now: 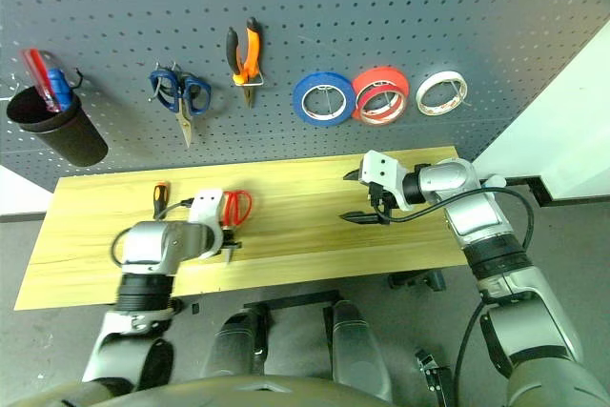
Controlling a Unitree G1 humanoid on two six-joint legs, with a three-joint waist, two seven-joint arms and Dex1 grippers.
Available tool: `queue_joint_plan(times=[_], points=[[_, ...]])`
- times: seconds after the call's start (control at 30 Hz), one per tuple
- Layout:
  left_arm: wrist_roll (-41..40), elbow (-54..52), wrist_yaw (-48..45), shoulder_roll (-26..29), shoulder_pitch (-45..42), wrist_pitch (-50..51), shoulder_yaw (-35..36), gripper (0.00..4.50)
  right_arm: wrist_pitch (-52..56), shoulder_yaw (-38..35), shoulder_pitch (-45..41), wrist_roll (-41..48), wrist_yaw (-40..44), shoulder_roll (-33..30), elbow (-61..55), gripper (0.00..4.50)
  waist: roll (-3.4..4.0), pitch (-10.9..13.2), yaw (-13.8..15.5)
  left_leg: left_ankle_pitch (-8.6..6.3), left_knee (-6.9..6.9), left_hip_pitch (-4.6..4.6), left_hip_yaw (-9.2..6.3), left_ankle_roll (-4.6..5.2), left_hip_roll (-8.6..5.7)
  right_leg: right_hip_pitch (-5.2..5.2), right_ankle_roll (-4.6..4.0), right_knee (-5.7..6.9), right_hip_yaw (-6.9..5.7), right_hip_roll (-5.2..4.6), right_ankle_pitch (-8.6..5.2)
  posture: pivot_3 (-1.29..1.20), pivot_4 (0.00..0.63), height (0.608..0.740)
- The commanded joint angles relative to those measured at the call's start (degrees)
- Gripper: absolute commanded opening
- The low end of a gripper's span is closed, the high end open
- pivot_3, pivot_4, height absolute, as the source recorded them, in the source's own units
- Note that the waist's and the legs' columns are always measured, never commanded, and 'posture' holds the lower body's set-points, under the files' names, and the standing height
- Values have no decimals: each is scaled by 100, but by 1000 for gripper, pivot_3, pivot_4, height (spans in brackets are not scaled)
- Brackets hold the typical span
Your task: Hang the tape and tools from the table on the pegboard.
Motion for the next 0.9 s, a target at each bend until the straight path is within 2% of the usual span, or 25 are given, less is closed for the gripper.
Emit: queue_joint_plan(times=[0.03, 0.13, 0.23, 0.33, 0.43, 0.53, 0.7, 0.83, 0.9], points=[[-361, -839, -718, 702, 228, 26, -323, 258, -141, -138, -232, 113, 116, 44, 45, 4500, 0, 0, 22, 0, -1, -1, 0, 0, 0, -4, 0, 5, 0, 0, -1, 127, 186, 740], [-631, -1883, -1498, 1648, 893, -618, -391, 258, -191, -178, -305, 161, 194, 64, 110, 4500, -4, -2, 24, 0, -3, -6, 2, -1, 0, -6, -2, -3, 1, -3, -1, 141, 171, 740], [-764, -2449, -2184, 2063, 1634, -1884, -170, 258, -227, -224, -379, 236, 279, 93, 193, 4500, -3, -5, 106, 0, -5, -8, 14, -1, -1, -4, -7, -18, 4, -13, -1, 159, 156, 740], [-556, -2657, -2516, 2323, 2409, -3155, 24, 258, -126, -400, -440, 511, 378, 171, 132, 4500, -5, -9, 175, 0, -1, -9, 20, -1, -1, -6, -12, -23, 8, -15, 1, 170, 140, 740], [-235, -2489, -2295, 2072, 3050, -4638, 517, 258, 139, -625, -504, 888, 463, 258, 54, 4500, -8, -14, 197, 0, -1, -9, 22, -1, 0, -5, -17, -25, 9, -17, 5, 176, 127, 740], [-48, -2335, -2120, 1760, 3471, -5684, 792, 258, 161, -670, -511, 946, 523, 264, 57, 4500, -17, -49, 288, 0, 2, -9, 22, -1, 1, -4, -24, -26, 8, -17, 10, 181, 118, 740], [299, -2032, -2248, 1487, 4053, -7699, 995, 258, 64, -660, -483, 890, 525, 245, 90, 4500, -20, -88, 316, 0, 3, -9, 38, -2, 1, -3, -24, -34, 14, -20, 10, 174, 110, 740], [266, -1266, -2546, 1397, 4001, -9117, 1004, 258, 36, -668, -451, 886, 514, 238, 44, 4500, -14, -131, 315, -1, 3, -8, 41, -2, 2, -3, -27, -34, 14, -20, 12, 168, 104, 740], [286, -477, -2535, 1278, 3539, -9821, 992, 258, 61, -695, -440, 922, 519, 220, -18, 4500, -6, -174, 317, 0, 3, -7, 44, -2, 3, -3, -27, -33, 15, -20, 13, 162, 100, 740]])
